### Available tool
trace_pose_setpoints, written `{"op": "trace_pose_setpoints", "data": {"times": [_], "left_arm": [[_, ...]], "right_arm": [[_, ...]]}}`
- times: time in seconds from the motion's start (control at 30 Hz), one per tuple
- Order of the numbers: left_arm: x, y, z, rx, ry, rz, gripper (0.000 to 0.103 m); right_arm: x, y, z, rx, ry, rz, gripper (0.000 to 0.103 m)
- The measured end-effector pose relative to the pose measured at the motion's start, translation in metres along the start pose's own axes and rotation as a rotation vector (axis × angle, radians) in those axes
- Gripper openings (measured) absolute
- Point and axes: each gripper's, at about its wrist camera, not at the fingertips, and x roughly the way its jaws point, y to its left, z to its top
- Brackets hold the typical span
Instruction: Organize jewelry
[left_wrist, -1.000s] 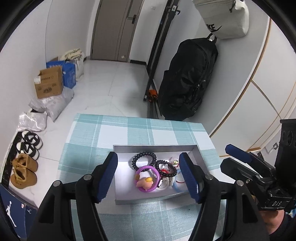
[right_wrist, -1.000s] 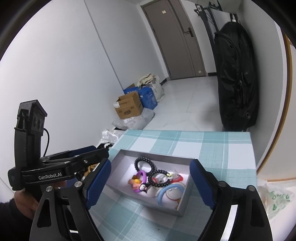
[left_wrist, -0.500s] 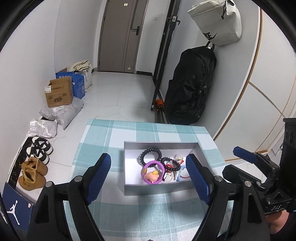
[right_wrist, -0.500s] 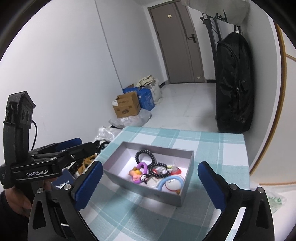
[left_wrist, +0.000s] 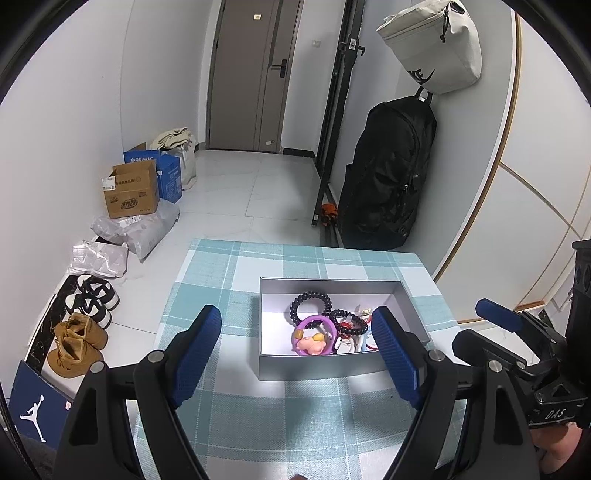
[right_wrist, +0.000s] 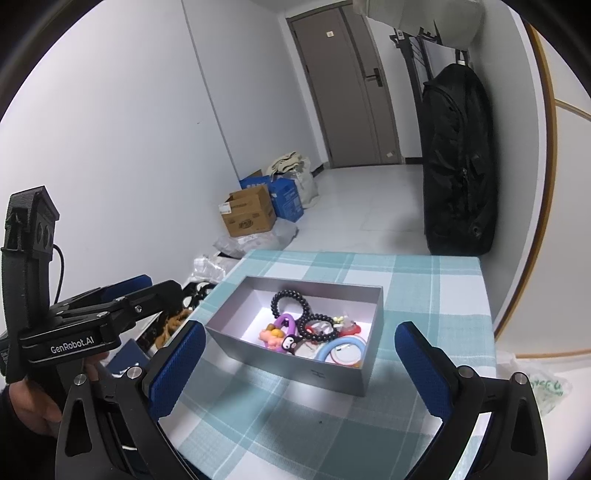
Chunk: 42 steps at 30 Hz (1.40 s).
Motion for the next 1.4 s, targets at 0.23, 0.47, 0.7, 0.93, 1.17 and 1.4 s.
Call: {"op": "trace_pose_setpoints", "data": {"times": [0.23,0.47,0.7,0.93,1.17,1.4], "left_arm": [[-0.0006,0.0002,-0.0013,-0.009,0.003,0.002,0.08],[-0.0012,-0.0001,-0.0014,-0.007,0.004,0.006,0.08],[-0.0018,0.0002,-0.0025,-0.011,0.008,0.0,0.08],[-0.001,-0.0014,-0.0024,0.004,0.006,-0.003,0.08],[-0.0013,-0.0006,-0.0012,0.0,0.006,-0.005,0.08],[-0.0021,-0.0007,-0.0006,0.001,0.003,-0.006,0.08]], "right_arm": [[-0.001,-0.0022,-0.0007,0.012,-0.002,-0.008,0.103],[-0.0014,-0.0028,-0.0006,0.013,0.0,-0.008,0.103],[-0.0013,-0.0041,-0.0006,0.027,0.001,0.0,0.103],[-0.0012,-0.0048,-0.0005,0.031,0.001,0.003,0.103],[-0.0005,-0.0031,-0.0001,0.024,0.003,0.005,0.103],[-0.0001,-0.0032,0.0001,0.023,0.004,0.004,0.103]]}}
